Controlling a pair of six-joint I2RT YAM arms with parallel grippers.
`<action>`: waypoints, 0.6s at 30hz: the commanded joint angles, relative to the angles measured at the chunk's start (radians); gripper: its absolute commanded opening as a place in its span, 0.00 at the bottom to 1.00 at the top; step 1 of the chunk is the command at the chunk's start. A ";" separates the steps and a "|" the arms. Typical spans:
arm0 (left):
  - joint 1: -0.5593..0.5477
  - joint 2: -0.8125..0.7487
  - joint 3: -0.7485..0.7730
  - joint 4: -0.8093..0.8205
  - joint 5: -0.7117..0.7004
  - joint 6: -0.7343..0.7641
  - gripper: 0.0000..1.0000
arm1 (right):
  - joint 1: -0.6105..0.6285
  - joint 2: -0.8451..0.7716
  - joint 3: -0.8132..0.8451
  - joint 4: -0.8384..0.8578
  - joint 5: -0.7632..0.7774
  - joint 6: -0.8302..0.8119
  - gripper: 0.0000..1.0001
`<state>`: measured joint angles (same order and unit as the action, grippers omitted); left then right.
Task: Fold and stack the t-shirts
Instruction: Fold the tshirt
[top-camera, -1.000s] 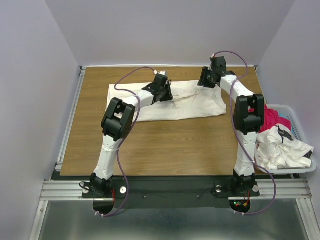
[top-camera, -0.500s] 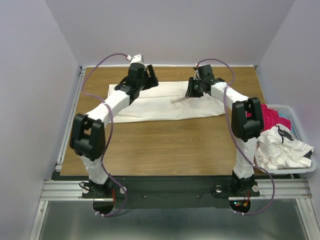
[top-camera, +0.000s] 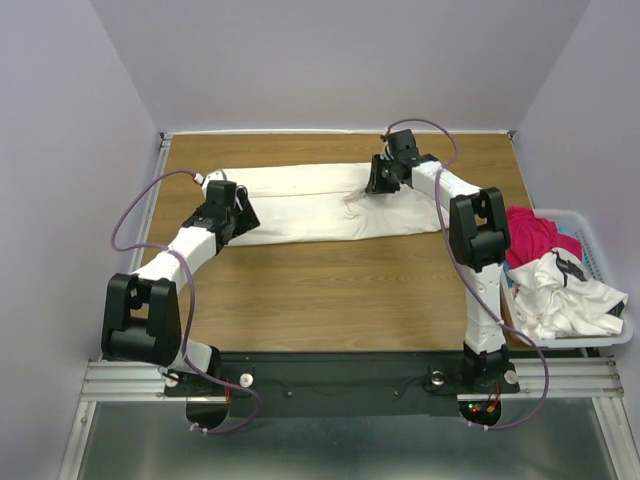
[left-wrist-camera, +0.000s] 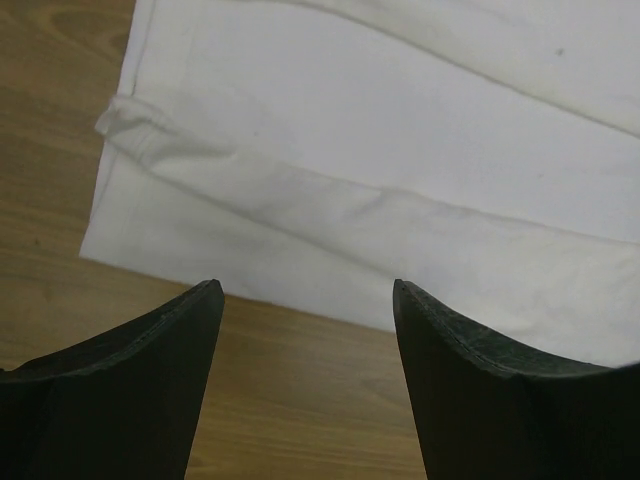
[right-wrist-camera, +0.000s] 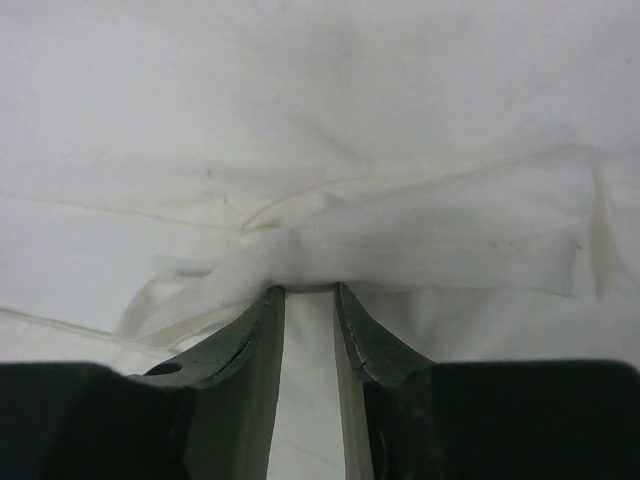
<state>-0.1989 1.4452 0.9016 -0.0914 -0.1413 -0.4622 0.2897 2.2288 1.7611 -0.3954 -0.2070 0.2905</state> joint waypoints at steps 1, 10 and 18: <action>0.025 -0.083 -0.050 0.001 -0.018 -0.006 0.79 | 0.000 0.040 0.127 0.033 0.038 -0.001 0.33; 0.099 -0.072 -0.073 0.009 -0.038 0.008 0.78 | 0.000 0.054 0.275 0.032 0.106 0.023 0.39; 0.157 0.058 0.022 0.015 -0.023 0.033 0.72 | 0.002 -0.208 -0.062 0.033 0.018 -0.025 0.45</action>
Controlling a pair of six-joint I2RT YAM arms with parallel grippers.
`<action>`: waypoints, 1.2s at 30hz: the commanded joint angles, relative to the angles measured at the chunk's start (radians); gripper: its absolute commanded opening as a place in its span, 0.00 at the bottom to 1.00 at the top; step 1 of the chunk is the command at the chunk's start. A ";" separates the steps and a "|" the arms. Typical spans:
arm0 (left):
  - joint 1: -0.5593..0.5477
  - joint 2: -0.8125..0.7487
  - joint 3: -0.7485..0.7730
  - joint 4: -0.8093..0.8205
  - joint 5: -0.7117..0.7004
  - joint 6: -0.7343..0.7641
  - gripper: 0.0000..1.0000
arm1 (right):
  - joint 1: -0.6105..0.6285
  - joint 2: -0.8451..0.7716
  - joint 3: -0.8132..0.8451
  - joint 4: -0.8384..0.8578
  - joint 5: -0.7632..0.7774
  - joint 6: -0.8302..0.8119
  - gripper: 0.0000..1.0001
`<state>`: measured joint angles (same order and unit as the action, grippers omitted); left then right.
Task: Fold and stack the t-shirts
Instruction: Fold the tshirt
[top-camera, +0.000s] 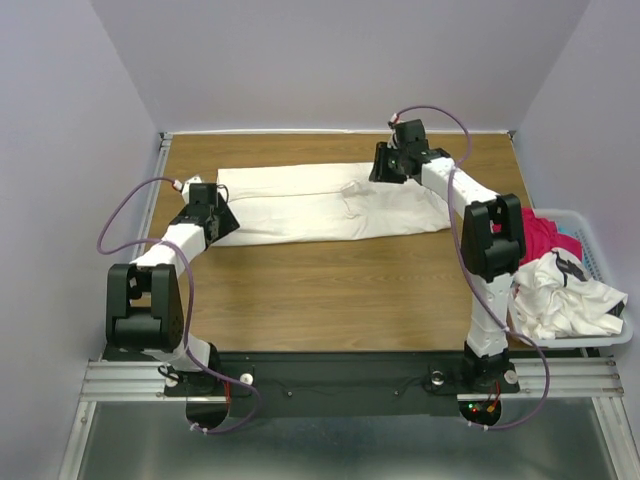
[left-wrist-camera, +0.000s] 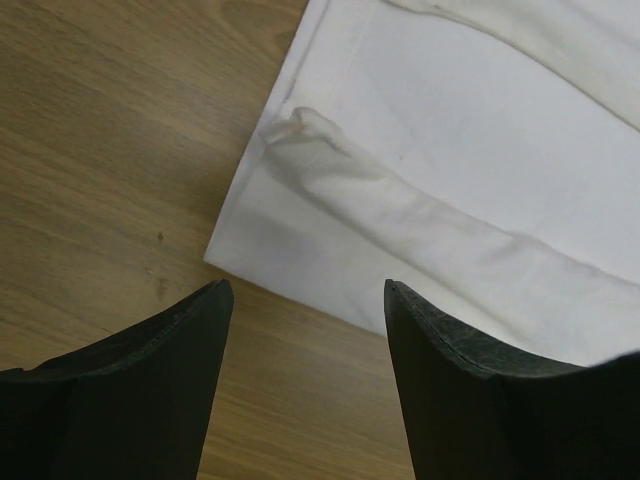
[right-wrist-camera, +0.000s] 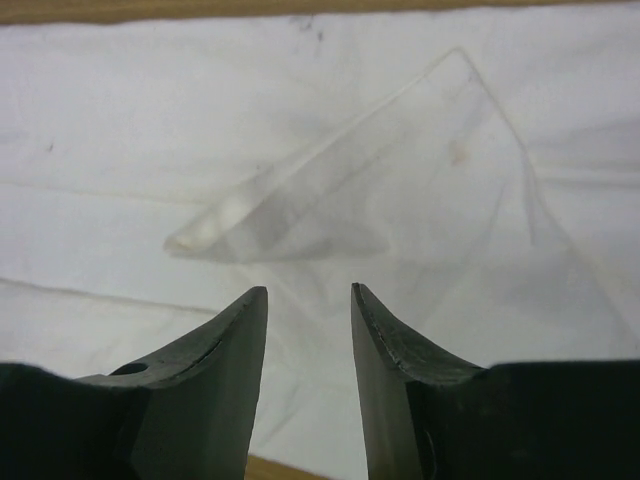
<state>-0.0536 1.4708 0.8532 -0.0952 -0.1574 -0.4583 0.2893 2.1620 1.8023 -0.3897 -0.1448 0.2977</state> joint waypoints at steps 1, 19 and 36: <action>0.015 0.043 0.078 0.020 -0.008 0.033 0.71 | 0.002 -0.166 -0.130 0.026 -0.056 -0.041 0.45; 0.046 -0.019 0.000 -0.040 -0.054 -0.016 0.68 | 0.163 -0.073 -0.078 0.025 -0.338 -0.288 0.45; 0.083 0.059 -0.065 -0.024 -0.007 -0.011 0.67 | 0.171 0.076 -0.014 0.000 -0.323 -0.480 0.40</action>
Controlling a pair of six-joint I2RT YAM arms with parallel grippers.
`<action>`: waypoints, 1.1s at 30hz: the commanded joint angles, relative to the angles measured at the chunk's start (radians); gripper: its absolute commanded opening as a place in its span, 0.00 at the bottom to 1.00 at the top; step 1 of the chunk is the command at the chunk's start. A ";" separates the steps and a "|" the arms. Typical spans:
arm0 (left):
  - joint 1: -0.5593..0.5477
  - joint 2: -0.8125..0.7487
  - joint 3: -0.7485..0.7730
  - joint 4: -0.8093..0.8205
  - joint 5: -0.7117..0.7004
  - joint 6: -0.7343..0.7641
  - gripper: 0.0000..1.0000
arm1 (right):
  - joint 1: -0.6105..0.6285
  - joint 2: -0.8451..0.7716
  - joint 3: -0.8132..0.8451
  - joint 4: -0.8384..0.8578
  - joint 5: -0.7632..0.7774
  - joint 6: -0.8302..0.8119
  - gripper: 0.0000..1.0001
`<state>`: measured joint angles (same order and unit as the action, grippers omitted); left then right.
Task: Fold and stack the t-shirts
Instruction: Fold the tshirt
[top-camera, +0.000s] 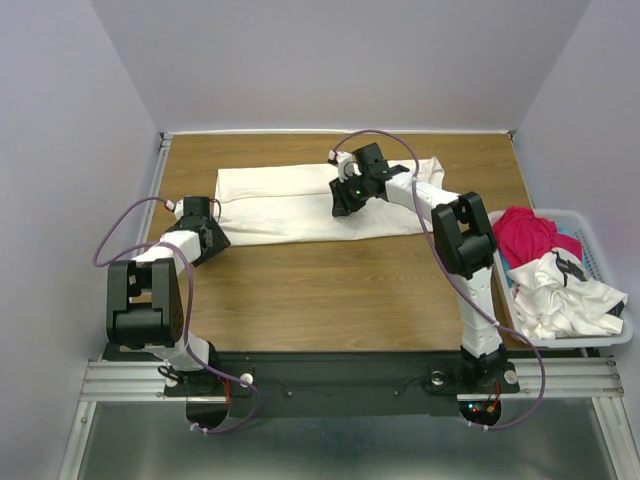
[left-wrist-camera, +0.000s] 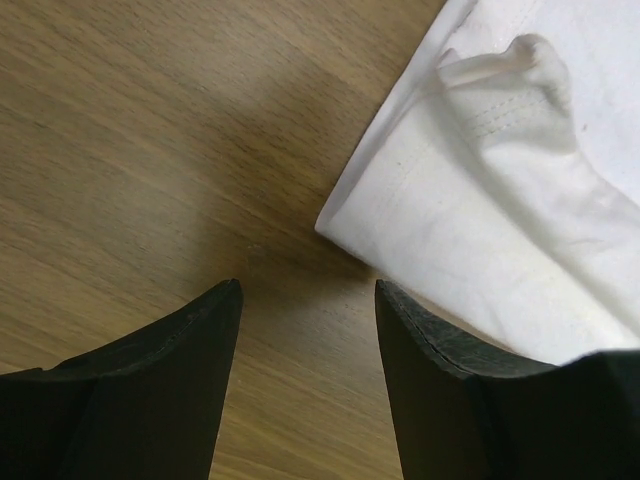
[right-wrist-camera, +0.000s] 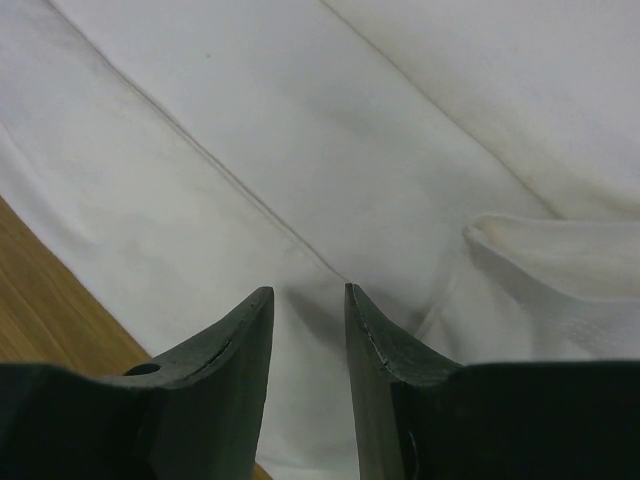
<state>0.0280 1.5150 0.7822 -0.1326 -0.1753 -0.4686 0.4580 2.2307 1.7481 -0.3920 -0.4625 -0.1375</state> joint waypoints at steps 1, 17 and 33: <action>0.001 0.017 0.005 0.014 0.013 -0.002 0.66 | 0.002 0.012 0.037 0.001 -0.008 -0.048 0.40; 0.006 0.028 0.045 0.028 0.002 -0.013 0.63 | 0.002 0.055 0.082 -0.010 -0.002 -0.051 0.40; 0.029 -0.036 0.045 0.088 0.039 -0.030 0.62 | 0.002 0.061 0.119 -0.010 -0.033 -0.036 0.40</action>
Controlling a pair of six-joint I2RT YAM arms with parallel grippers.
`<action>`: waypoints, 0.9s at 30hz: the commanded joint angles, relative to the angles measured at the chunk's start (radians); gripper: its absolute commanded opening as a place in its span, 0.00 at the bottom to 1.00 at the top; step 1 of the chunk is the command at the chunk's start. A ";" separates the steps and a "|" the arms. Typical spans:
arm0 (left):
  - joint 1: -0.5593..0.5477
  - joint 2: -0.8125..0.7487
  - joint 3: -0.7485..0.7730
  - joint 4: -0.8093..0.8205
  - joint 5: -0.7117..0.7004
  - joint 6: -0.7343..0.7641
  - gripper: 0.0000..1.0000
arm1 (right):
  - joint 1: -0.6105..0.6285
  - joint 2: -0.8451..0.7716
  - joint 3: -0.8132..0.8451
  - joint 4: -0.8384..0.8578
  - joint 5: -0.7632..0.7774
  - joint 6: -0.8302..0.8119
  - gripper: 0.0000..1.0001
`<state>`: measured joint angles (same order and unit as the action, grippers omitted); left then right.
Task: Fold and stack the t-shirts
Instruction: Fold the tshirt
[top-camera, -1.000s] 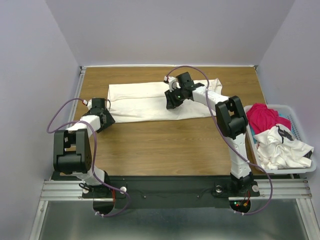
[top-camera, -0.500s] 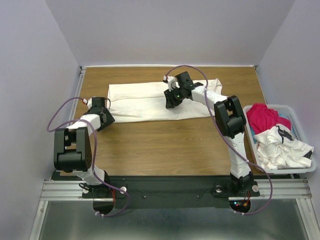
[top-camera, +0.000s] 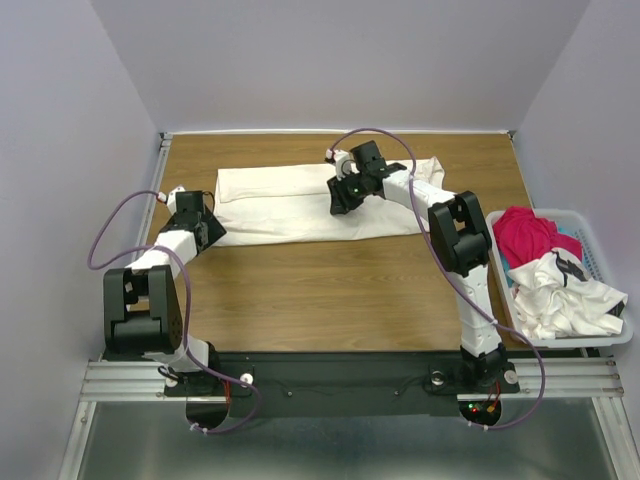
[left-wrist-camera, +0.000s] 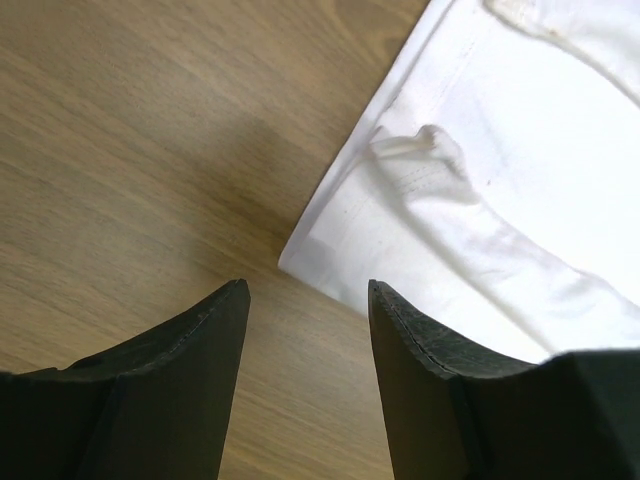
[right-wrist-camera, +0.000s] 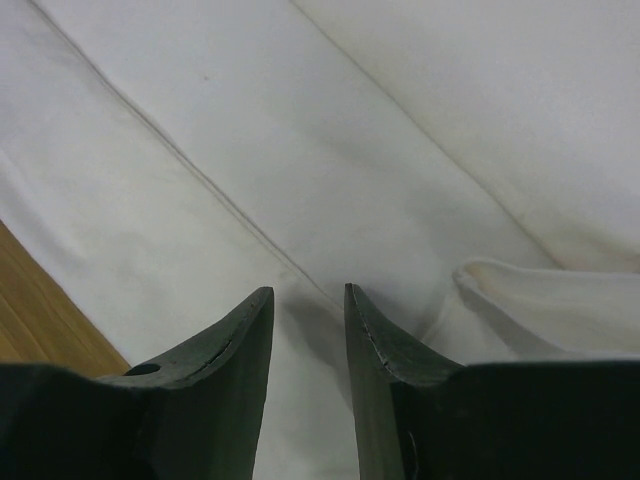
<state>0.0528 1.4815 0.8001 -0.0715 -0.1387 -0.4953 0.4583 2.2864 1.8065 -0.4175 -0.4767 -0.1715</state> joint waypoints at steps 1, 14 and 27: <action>0.004 0.009 0.034 0.024 0.004 -0.002 0.62 | 0.003 0.008 0.063 0.016 -0.019 -0.002 0.40; 0.004 0.102 0.054 0.012 -0.006 -0.003 0.43 | 0.008 0.039 0.063 0.016 -0.010 0.001 0.39; 0.004 0.096 0.008 -0.014 -0.027 -0.009 0.00 | 0.011 0.015 0.037 0.011 -0.028 -0.013 0.20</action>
<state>0.0536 1.5894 0.8181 -0.0589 -0.1368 -0.5034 0.4599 2.3173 1.8332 -0.4175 -0.4793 -0.1688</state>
